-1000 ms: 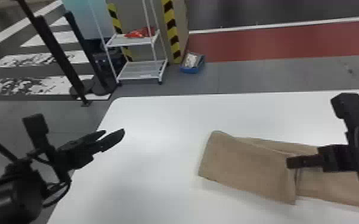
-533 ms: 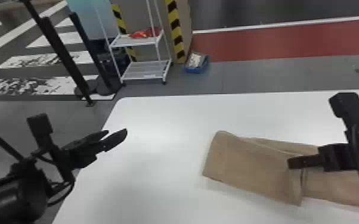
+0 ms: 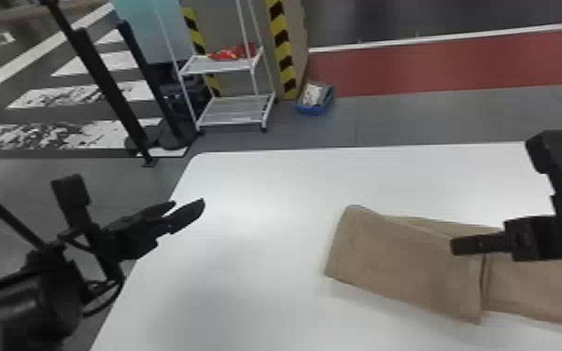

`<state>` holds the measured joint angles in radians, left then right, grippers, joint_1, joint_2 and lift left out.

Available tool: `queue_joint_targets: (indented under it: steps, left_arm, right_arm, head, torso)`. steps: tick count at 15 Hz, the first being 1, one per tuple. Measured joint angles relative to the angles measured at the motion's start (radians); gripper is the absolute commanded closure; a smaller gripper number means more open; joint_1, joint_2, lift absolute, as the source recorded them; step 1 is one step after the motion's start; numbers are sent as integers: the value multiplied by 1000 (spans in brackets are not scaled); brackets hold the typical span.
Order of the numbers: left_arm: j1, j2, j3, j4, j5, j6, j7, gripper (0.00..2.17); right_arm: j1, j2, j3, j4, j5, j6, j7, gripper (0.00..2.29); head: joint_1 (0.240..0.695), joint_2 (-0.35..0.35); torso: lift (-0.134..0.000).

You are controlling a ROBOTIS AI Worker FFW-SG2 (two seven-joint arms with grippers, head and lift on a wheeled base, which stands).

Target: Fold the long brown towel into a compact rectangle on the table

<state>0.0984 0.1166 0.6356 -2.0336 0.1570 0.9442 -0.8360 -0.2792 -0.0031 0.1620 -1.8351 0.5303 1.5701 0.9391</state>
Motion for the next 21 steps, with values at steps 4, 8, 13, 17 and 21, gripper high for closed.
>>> queue_joint_targets:
  steps: [4,8,13,17,21]
  left_arm:
    - [-5,9,-1,13,-3,0,-2,53]
    - [-15,25,-6,33,-4,0,0,53]
    - [-32,35,-15,60,-9,0,-1,53]
    - [-45,41,-27,85,-13,-8,5,53]
    - [-54,43,-37,98,-17,-21,8,53]
  right_arm:
    - [35,0,11,-48,12,0,22,407]
    - [56,0,11,-82,24,0,37,407]
    - [96,0,5,-99,28,0,45,407]
    - [116,0,6,-105,26,0,57,407]
    - [113,0,5,-105,28,0,58,407]
  head:
    - [695,313]
    - [695,320]
    - [695,322]
    - [695,328]
    - [695,323]
  torso:
    - [-124]
    - [-124]
    - [-124]
    - [-124]
    - [-124]
